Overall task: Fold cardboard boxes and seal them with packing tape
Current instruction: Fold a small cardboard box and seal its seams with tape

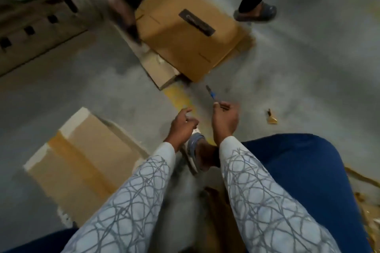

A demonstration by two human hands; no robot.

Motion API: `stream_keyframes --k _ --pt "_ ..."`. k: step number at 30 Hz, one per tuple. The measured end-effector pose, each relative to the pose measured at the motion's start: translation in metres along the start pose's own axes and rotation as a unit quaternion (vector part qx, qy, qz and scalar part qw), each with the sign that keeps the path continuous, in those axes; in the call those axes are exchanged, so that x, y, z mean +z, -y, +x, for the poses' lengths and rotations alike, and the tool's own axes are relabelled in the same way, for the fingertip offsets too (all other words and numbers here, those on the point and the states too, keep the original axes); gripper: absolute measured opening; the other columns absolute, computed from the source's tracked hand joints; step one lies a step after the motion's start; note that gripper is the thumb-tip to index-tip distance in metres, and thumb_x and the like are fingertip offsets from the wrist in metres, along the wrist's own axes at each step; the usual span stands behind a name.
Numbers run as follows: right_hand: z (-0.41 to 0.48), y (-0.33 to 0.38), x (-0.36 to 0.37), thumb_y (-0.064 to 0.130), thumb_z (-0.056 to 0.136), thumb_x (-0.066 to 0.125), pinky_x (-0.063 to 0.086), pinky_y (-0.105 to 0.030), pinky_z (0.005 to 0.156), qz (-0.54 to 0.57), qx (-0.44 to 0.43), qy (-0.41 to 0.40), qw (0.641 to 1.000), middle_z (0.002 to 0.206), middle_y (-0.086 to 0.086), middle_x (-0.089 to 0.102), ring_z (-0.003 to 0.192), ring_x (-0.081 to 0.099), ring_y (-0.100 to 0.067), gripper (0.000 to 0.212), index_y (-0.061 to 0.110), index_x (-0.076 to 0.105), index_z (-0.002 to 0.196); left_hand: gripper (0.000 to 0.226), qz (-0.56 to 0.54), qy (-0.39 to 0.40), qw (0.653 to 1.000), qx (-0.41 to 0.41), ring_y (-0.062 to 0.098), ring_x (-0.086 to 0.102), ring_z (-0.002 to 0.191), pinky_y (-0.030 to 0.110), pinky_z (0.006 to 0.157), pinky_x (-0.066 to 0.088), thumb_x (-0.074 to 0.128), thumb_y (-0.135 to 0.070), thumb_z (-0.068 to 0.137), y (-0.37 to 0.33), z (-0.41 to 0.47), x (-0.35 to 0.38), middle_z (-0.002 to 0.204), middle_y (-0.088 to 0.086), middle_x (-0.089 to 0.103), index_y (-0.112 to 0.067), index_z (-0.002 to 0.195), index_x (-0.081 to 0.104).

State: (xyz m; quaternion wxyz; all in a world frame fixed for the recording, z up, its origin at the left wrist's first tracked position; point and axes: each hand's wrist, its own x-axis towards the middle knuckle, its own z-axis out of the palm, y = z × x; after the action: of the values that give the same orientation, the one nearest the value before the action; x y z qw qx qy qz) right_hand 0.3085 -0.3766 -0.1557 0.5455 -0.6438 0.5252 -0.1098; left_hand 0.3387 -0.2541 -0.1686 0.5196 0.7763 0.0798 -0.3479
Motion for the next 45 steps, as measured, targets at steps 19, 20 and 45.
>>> stream_keyframes --k 19,20,45 --pt "0.255 -0.156 0.151 0.016 0.090 0.070 0.039 -0.032 0.089 -0.338 -0.152 -0.005 0.929 0.122 -0.013 0.049 0.114 0.045 -0.031 0.022 0.005 0.064 0.108 0.089 0.567 0.155 0.784 0.200 0.030 -0.004 0.156 0.049 0.125 0.005 0.060 -0.021 0.091 0.058 0.274 0.056 0.171 0.005 -0.005 -0.022 0.163 0.007" --pt "0.255 -0.158 0.153 0.014 0.089 0.070 0.042 -0.034 0.090 -0.319 -0.144 -0.011 0.937 0.119 -0.012 0.050 0.113 0.045 -0.029 0.016 0.006 0.066 0.103 0.088 0.566 0.152 0.783 0.206 0.030 -0.001 0.156 0.048 0.125 0.007 0.060 -0.020 0.090 0.059 0.277 0.055 0.171 0.005 -0.002 -0.022 0.163 0.009" --pt "0.232 -0.133 0.160 0.026 0.082 0.068 0.051 -0.033 0.069 -0.304 -0.171 0.038 0.937 0.074 -0.010 0.066 0.070 0.062 -0.023 0.020 0.009 0.075 0.074 0.029 -0.493 -0.023 0.835 -0.242 0.021 0.066 0.080 0.027 0.066 0.055 0.048 -0.012 0.104 0.054 0.264 0.026 0.097 0.009 0.066 -0.005 0.130 0.059"
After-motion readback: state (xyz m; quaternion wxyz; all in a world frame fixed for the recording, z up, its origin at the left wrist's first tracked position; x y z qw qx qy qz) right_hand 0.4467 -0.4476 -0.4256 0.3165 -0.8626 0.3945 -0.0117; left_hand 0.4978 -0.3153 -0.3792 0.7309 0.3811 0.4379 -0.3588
